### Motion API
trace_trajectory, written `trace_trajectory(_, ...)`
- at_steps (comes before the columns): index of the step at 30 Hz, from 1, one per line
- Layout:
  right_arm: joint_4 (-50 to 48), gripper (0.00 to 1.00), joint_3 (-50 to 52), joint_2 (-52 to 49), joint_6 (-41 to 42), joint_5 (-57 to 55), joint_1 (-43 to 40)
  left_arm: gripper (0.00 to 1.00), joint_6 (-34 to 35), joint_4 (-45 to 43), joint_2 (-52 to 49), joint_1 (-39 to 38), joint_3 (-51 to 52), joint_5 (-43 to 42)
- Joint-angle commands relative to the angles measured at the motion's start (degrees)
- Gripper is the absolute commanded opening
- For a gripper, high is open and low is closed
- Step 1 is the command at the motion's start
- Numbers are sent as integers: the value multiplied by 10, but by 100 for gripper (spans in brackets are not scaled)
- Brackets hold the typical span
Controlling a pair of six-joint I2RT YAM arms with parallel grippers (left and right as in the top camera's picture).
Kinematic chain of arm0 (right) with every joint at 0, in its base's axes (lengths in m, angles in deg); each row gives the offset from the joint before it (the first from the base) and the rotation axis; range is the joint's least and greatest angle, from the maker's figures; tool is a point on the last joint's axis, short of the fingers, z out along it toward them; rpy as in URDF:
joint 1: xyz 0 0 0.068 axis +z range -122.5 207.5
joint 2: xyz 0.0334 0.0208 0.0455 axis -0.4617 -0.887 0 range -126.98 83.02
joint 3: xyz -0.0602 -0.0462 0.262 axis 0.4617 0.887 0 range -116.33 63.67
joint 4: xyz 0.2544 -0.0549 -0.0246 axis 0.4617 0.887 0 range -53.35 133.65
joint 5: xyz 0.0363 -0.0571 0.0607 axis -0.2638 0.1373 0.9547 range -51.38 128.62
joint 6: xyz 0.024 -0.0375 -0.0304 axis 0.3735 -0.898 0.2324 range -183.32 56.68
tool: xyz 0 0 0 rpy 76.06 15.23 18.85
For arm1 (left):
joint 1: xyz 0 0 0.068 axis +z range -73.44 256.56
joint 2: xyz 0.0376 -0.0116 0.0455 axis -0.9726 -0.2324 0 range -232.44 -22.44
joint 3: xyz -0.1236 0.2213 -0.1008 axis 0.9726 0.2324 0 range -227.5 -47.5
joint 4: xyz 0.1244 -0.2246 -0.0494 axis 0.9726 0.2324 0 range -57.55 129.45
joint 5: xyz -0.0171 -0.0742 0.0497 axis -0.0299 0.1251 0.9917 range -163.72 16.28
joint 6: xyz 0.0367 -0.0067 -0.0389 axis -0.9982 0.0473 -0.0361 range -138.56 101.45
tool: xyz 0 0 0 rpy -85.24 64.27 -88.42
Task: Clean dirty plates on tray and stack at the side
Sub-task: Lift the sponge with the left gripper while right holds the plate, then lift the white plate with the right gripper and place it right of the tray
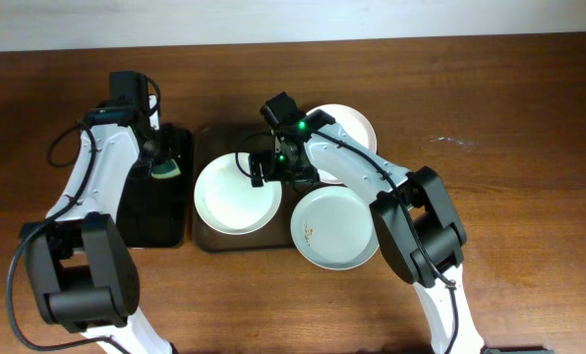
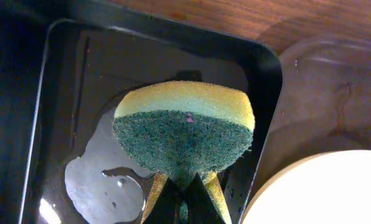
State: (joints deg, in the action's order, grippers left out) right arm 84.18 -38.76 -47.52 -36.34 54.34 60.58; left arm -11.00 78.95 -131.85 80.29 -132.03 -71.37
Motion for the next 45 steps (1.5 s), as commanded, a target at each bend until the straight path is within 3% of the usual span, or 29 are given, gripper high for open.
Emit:
trace_trajectory(1,4,99,5,-2,1,-14,-2,1,-3,7,1,1,0,-9)
trace_trajectory(15,4,98,5,-2,1,-14,-2,1,19,-22,1,1,1,-54)
trace_trajectory(22,-71,98,5,-2,40,-9,0,1,19,-24,1,0,1,-66)
trace_trajectory(29,-47,98,5,-2,33,-6,-2,1,18,-36,1,0,1,-95)
trace_trajectory(32,-16,62,9,-2,34,-9,3,1,18,-37,1,0,1,-94)
trace_trajectory(35,-15,45,14,-3,35,-35,18,1,18,-40,1,0,1,-94)
trace_trajectory(40,-15,4,15,-7,36,-73,37,1,18,-40,1,0,1,-95)
trace_trajectory(45,5,4,5,6,35,-46,31,1,18,-41,1,0,1,-95)
